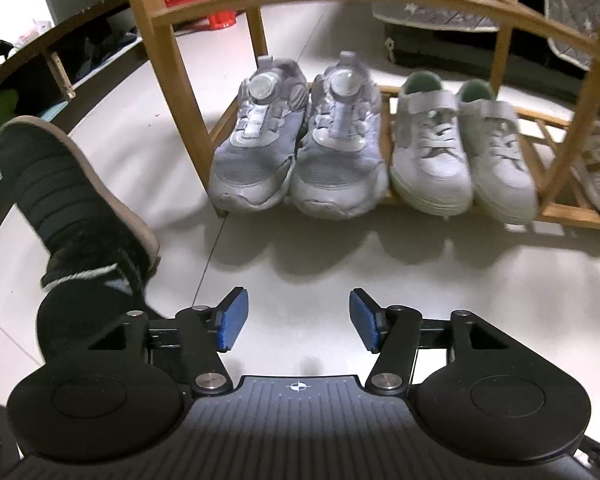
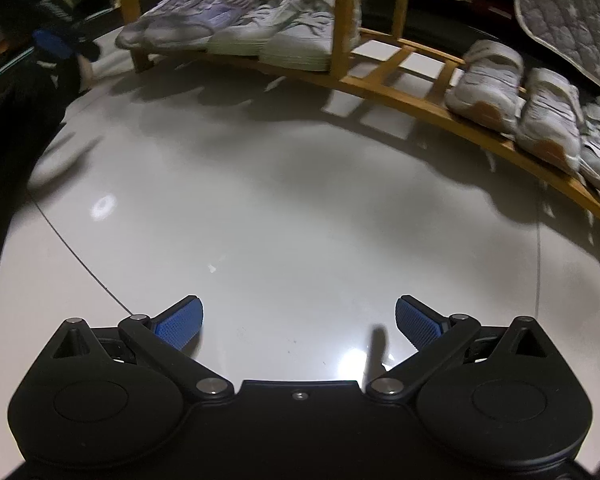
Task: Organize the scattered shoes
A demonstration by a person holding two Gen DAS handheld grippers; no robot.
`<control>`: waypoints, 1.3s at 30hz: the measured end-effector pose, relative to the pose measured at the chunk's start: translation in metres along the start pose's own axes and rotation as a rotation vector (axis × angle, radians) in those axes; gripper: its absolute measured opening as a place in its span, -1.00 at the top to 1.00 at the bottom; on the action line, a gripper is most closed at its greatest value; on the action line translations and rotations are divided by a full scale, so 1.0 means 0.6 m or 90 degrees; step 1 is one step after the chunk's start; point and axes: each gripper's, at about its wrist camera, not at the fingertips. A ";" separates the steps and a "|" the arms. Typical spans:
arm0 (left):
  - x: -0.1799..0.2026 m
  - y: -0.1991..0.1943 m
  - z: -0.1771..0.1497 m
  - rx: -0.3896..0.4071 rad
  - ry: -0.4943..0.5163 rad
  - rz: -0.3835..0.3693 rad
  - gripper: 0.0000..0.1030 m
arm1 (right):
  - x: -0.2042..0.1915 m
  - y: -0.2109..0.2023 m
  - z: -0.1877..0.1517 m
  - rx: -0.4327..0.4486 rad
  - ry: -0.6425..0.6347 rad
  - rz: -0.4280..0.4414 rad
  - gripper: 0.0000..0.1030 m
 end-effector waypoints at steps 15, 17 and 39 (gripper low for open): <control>-0.051 -0.182 -0.092 0.048 -0.069 0.044 -0.41 | 0.029 -0.092 -0.030 0.001 0.120 -0.068 -1.00; -0.072 -0.203 -0.102 0.059 -0.083 0.052 -0.42 | 0.035 -0.110 -0.026 0.013 0.118 -0.082 -1.00; -0.346 -0.300 -0.353 0.044 -0.215 0.231 -0.58 | 0.263 -0.451 -0.027 0.171 0.219 -0.332 -1.00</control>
Point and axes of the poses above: each gripper's, at about its wrist camera, not at the fingertips, and y roughly the way its jaws point, x to its right, z to its top, and after that the axes turned 2 degrees about x, right-handed
